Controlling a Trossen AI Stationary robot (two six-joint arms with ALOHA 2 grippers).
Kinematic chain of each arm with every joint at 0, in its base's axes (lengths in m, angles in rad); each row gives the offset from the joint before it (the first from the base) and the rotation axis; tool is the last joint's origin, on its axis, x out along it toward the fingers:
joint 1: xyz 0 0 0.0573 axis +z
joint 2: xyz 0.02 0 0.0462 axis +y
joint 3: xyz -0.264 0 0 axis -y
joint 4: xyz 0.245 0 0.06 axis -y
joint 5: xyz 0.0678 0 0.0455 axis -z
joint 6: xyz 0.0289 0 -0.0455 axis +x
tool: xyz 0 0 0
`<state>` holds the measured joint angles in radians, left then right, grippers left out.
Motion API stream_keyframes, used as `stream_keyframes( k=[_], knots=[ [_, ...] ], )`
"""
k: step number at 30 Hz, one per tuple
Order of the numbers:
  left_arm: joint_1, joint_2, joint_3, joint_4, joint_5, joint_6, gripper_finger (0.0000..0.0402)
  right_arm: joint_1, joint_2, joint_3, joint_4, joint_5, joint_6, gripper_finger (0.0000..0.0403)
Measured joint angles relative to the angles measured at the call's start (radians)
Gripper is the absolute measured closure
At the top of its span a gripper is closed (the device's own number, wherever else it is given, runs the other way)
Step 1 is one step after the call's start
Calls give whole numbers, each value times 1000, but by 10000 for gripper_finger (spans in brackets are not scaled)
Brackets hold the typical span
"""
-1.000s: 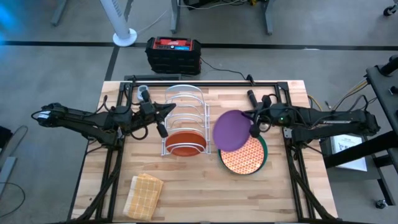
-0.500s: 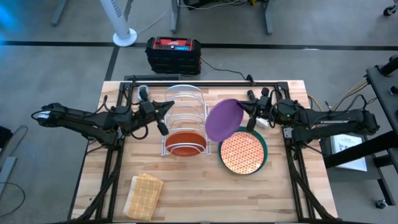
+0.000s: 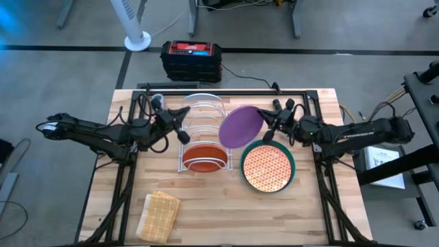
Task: Sort dishes
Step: Put the purple plate into the dish rack
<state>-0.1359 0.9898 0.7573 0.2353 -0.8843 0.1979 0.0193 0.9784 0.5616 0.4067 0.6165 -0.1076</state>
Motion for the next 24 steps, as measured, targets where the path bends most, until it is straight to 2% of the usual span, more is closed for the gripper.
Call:
stream_keyframes(
  k=[7, 10, 21, 24],
  knots=[
    [0, 6, 0, -13, -125, 14, 401, 56, 111, -1, 198, 162, -100, 403],
    [0, 6, 0, -19, -141, 10, 401, 71, 159, -1, 284, 214, -134, 403],
    [0, 2, 0, -11, -158, 0, 401, 75, 279, 1, 408, 296, -148, 403],
    [0, 1, 0, -14, -202, 0, 401, 75, 298, 2, 420, 301, -148, 403]
  ],
)
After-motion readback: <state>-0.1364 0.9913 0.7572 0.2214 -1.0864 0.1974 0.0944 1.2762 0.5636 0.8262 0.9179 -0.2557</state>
